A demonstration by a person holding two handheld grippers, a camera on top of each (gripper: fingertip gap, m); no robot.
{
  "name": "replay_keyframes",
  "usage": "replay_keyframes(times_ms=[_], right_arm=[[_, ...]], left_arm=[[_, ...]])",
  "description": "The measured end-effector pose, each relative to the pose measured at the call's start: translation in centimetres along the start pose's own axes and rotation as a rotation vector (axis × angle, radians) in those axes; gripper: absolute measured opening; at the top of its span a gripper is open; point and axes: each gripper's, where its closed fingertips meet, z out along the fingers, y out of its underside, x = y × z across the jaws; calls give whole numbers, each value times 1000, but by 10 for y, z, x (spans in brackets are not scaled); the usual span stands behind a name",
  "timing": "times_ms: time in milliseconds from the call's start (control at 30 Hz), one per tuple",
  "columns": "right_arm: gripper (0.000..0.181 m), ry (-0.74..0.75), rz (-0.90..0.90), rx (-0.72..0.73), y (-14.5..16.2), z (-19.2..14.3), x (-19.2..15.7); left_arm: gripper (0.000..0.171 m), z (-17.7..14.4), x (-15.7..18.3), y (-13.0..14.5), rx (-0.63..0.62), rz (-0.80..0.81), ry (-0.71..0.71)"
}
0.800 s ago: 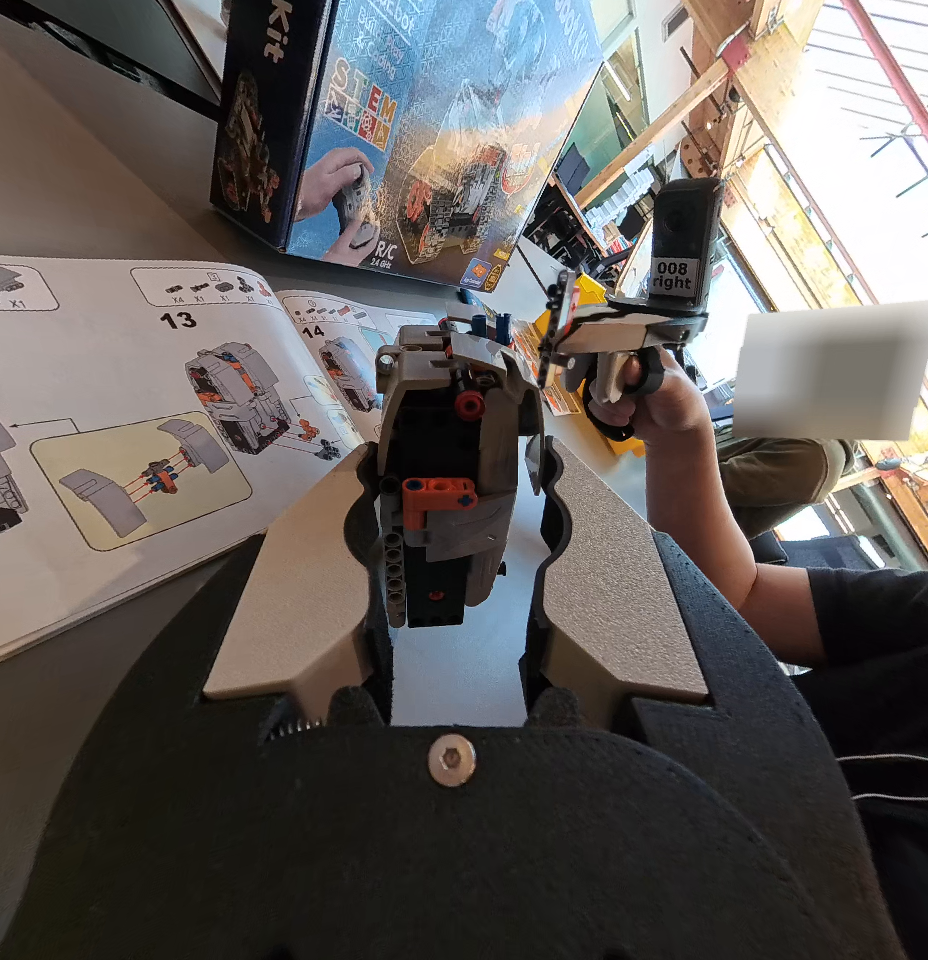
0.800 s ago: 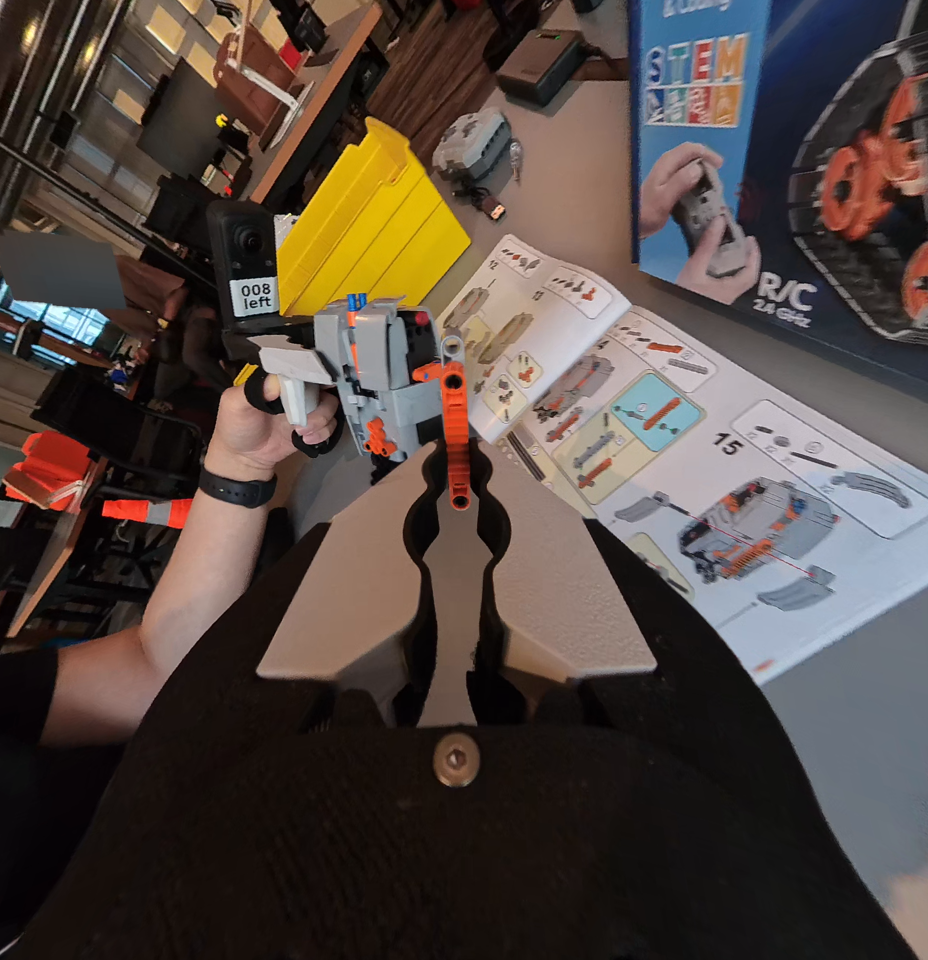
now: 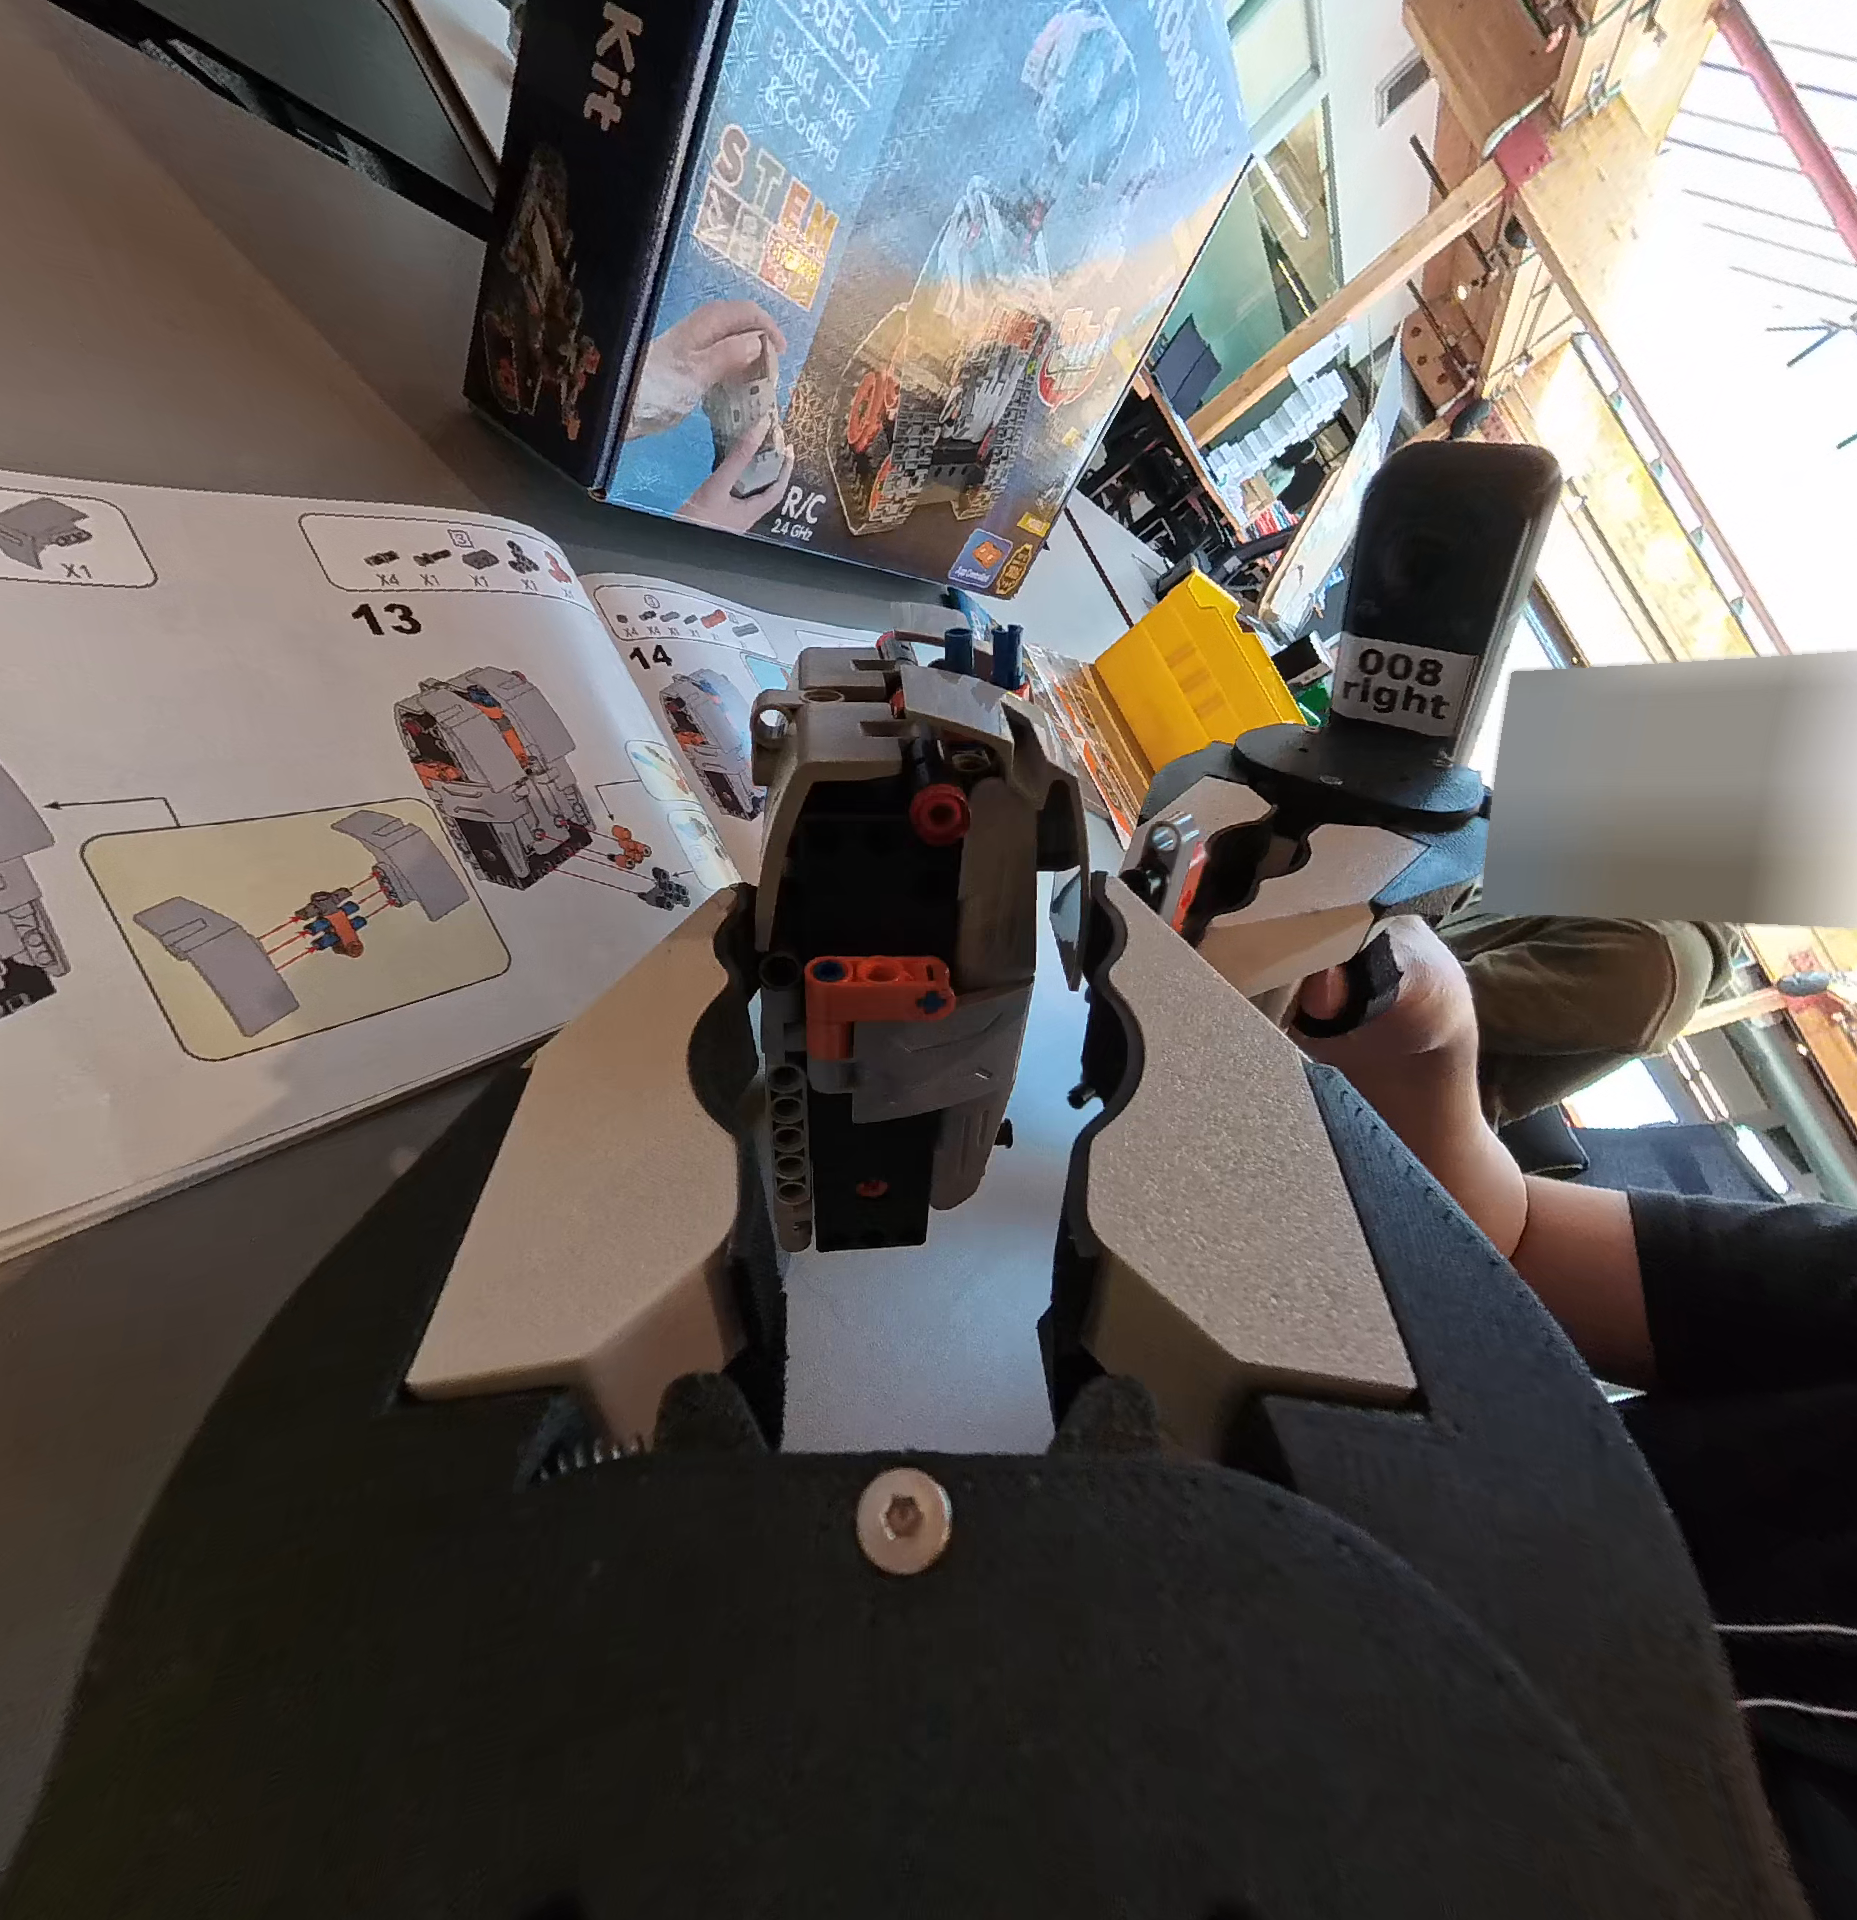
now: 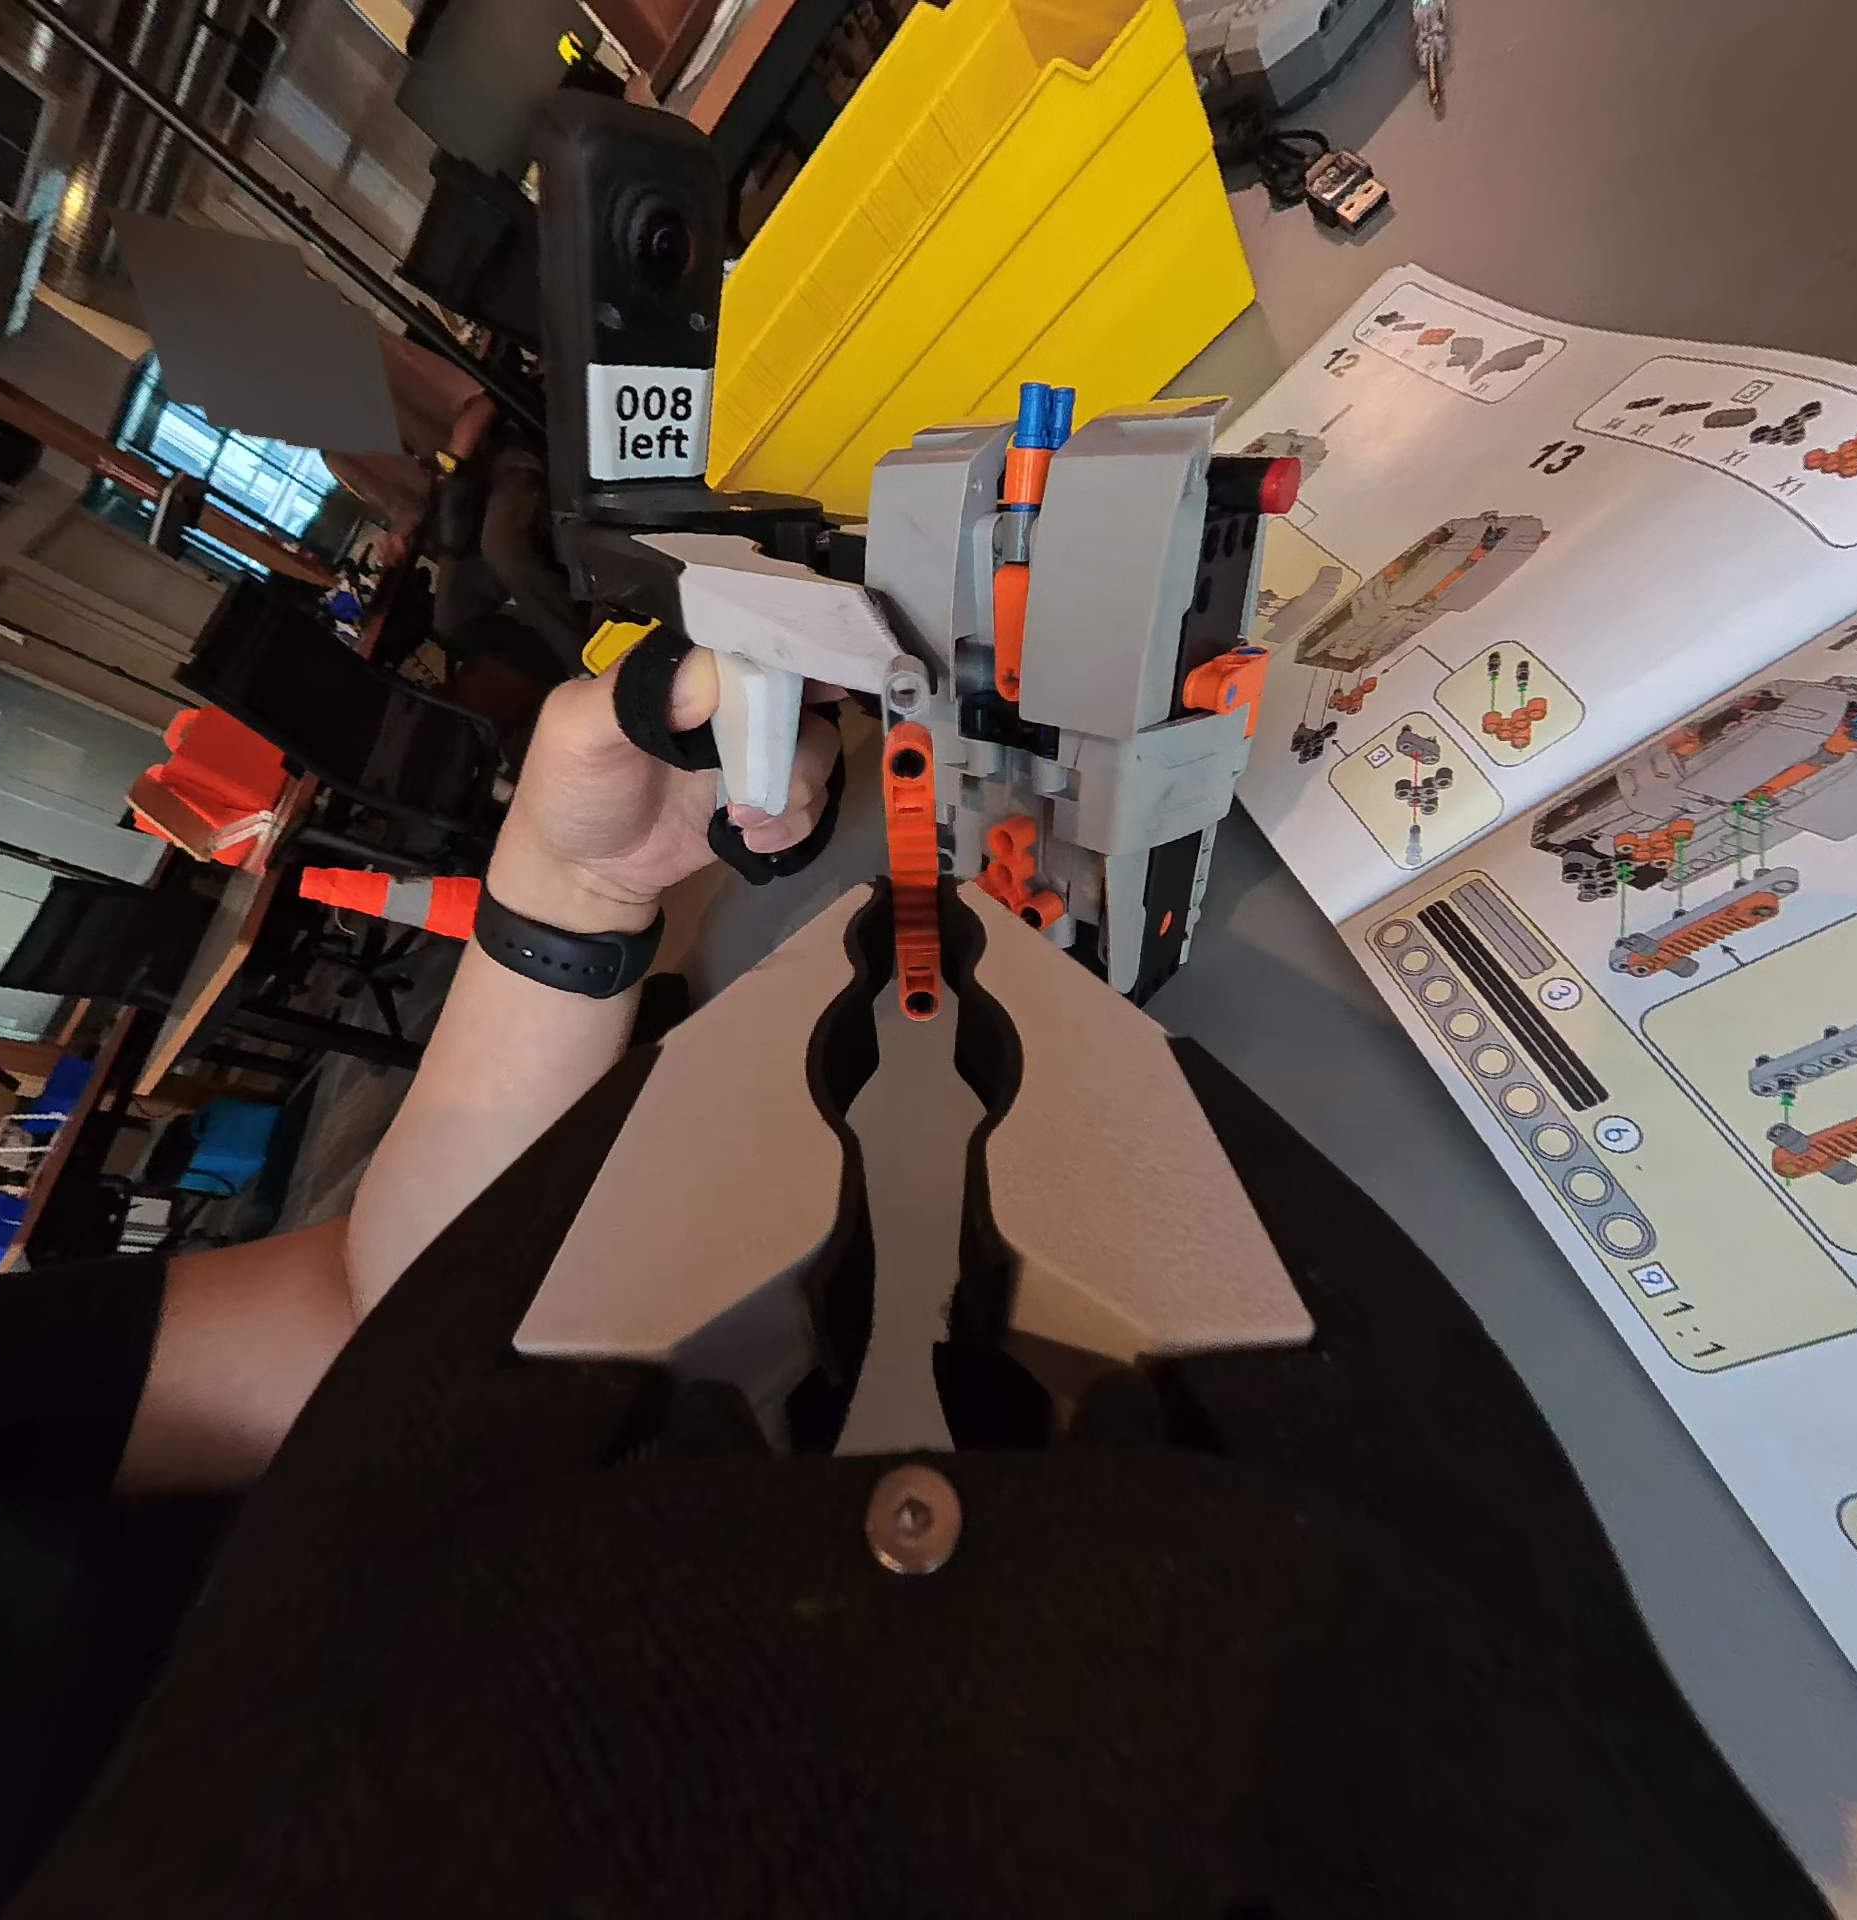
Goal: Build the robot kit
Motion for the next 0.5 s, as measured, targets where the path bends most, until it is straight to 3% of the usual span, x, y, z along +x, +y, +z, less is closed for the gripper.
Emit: replay_keyframes(times_ms=[300,500], right_arm=[[7,152,-30,-24,4,4,13],[7,153,-7,-29,6,7,12]], left_arm=[[61,0,-1,0,4,-9,-4],[61,0,-1,-1,4,-10,-3]])
